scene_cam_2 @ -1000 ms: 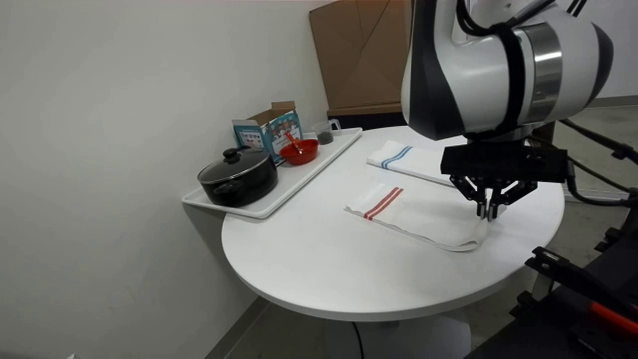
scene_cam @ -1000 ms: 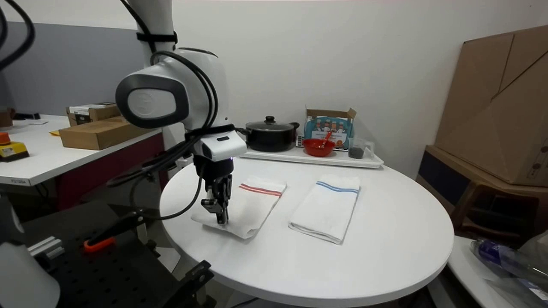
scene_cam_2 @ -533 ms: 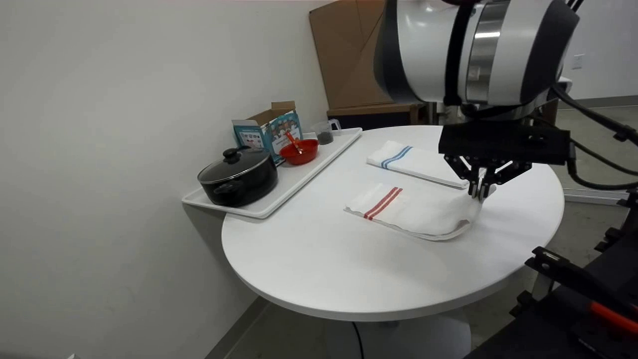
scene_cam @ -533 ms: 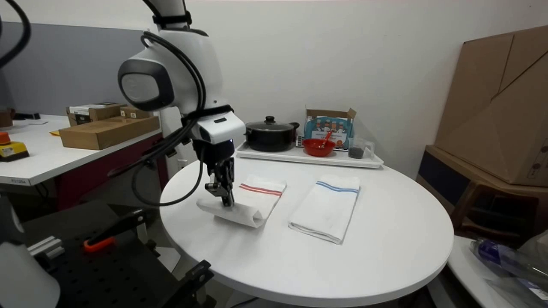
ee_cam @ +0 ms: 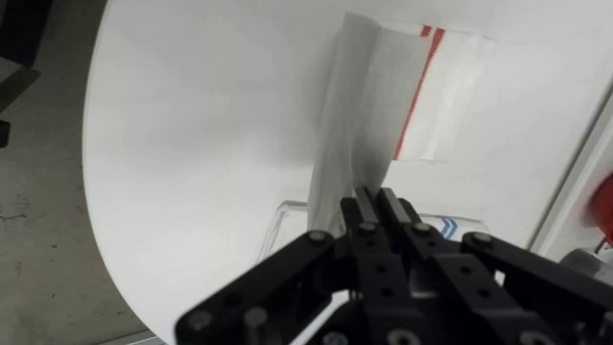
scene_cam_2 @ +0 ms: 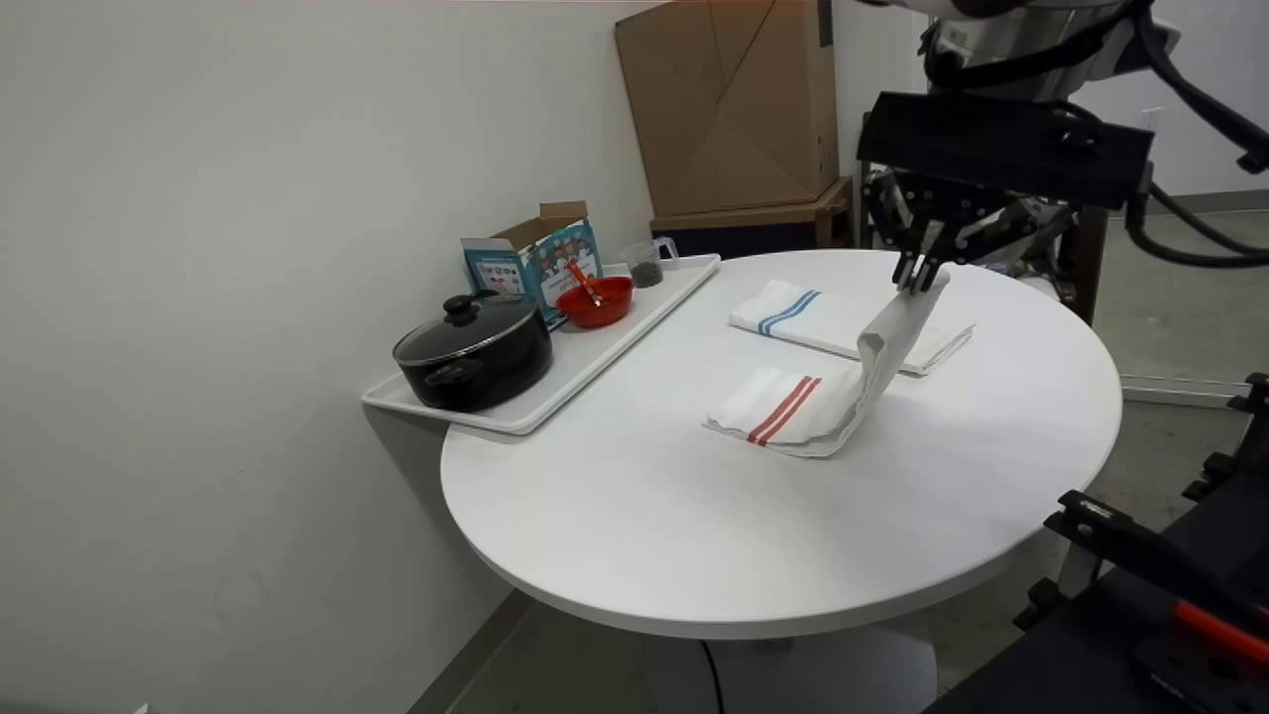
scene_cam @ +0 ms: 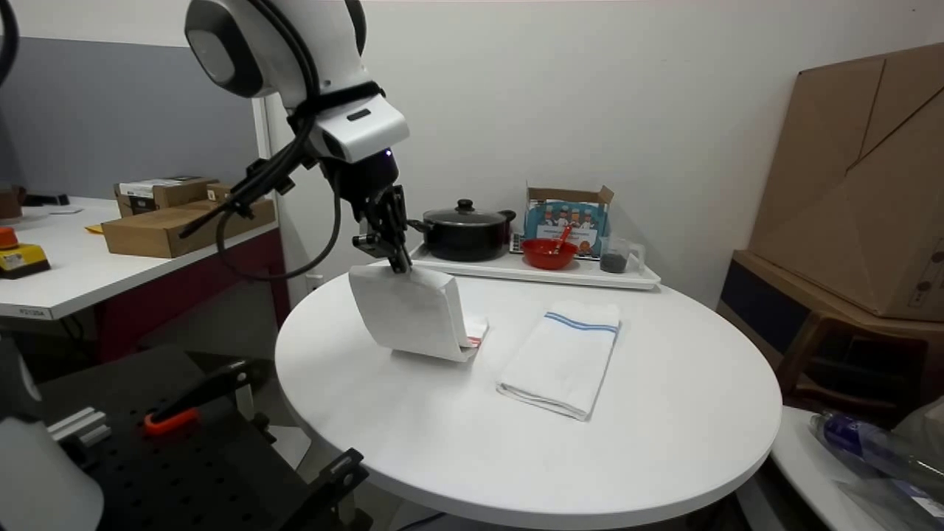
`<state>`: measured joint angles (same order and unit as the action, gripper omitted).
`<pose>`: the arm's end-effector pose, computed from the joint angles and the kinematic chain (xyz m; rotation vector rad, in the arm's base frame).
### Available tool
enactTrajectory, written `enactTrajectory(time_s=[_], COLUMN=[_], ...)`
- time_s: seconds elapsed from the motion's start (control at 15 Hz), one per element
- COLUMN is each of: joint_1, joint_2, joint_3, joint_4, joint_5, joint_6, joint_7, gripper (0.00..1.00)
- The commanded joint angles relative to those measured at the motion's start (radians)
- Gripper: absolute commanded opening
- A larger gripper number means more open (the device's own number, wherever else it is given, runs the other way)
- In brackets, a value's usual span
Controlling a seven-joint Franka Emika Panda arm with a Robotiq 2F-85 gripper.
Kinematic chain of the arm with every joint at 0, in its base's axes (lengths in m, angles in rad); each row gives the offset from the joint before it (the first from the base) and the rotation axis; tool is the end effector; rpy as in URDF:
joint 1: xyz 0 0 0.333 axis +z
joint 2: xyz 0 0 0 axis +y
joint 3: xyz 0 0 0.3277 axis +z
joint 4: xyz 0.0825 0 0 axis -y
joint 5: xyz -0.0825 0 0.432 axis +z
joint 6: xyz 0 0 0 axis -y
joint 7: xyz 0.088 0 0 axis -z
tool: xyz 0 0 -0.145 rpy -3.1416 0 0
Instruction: Fold the towel at the left
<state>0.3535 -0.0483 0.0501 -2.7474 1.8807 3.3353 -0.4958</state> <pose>0.3632 0.0363 0.1813 -2.5341 1.4212 -0.5638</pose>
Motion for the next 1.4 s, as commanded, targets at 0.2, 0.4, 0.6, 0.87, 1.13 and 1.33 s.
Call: enactTrajectory(time_s=[0.2,0.4,0.6,0.87,1.13,1.33], joint_1=[-0.014,-0.109,-0.101,-0.097,0.062,0.228], joint_2=[0.003,0.148,0.291,0.382,0.384,0.365], joint_3=[-0.072,-0.032,-0.096,-0.118,-0.297,-0.478], joint_4=[0.036,0.087,0.181,0.203,0.192,0.197], joint_5=[0.043,-0.161,-0.252,-0.579,-0.837,-1.015], joint_6=[-0.021,-0.077,-0.133,-0.147,-0.196,-0.25], joint_7=[-0.073,0.124,0.164,0.429,0.644,0.786], gripper=[0.09,0.08,0.08,0.08,0.08,0.08])
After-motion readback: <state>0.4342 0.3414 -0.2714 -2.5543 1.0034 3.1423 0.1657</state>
